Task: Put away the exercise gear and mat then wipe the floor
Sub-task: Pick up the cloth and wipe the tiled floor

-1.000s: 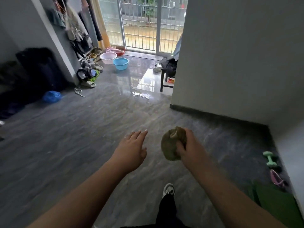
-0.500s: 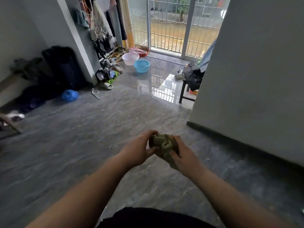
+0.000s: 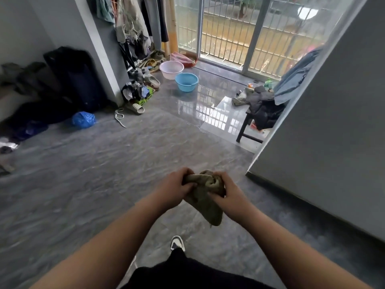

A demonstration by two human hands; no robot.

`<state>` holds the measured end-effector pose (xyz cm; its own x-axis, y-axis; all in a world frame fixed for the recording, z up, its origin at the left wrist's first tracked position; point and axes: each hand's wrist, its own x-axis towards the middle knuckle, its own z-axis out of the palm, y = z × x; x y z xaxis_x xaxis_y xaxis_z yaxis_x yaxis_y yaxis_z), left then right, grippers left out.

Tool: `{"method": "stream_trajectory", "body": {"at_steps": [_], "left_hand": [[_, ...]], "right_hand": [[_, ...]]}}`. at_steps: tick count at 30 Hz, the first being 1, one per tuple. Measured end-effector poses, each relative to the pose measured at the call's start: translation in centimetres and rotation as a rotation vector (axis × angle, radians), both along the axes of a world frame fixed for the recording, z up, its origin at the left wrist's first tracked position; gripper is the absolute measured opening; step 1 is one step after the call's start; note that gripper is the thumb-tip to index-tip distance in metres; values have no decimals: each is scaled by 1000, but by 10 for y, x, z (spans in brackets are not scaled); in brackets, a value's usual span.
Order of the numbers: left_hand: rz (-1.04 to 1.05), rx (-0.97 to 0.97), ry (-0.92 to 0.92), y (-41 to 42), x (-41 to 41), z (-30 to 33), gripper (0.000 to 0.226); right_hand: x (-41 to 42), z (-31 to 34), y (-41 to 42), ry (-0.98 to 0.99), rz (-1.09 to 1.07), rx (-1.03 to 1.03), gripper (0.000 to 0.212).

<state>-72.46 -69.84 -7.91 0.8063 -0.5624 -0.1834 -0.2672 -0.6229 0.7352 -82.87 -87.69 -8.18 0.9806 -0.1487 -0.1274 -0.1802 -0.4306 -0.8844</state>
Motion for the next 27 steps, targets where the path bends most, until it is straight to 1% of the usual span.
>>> {"method": "stream_trajectory", "body": {"at_steps": [2, 5, 9, 11, 13, 14, 16, 18, 21, 24, 27], "left_hand": [[-44, 8, -13, -3, 40, 2, 16], [-71, -26, -22, -14, 98, 10, 26], [41, -88, -24, -29, 162, 21, 27], [45, -91, -31, -39, 190, 21, 26], [-6, -45, -36, -53, 216, 19, 22], [-19, -32, -31, -62, 230, 15, 20], [-16, -36, -14, -81, 259, 8, 19], [-7, -33, -9, -105, 288, -1, 21], [27, -16, 9, -145, 330, -14, 19], [91, 11, 25, -181, 376, -22, 17], [125, 39, 28, -207, 422, -28, 20]], "right_hand": [[39, 3, -7, 17, 16, -29, 39], [94, 5, -22, 24, -8, -97, 32], [146, 2, -55, 80, -125, -308, 17], [169, 0, -77, 90, -97, -433, 8], [194, -6, -100, 45, -53, -538, 10], [207, -9, -110, 16, -32, -559, 15], [233, -12, -129, -21, 6, -514, 21], [258, -15, -148, -19, 40, -412, 16], [300, -19, -183, 30, 80, -355, 13], [347, -27, -227, 33, 99, -373, 19], [394, -41, -271, 54, 116, -487, 19]]}}
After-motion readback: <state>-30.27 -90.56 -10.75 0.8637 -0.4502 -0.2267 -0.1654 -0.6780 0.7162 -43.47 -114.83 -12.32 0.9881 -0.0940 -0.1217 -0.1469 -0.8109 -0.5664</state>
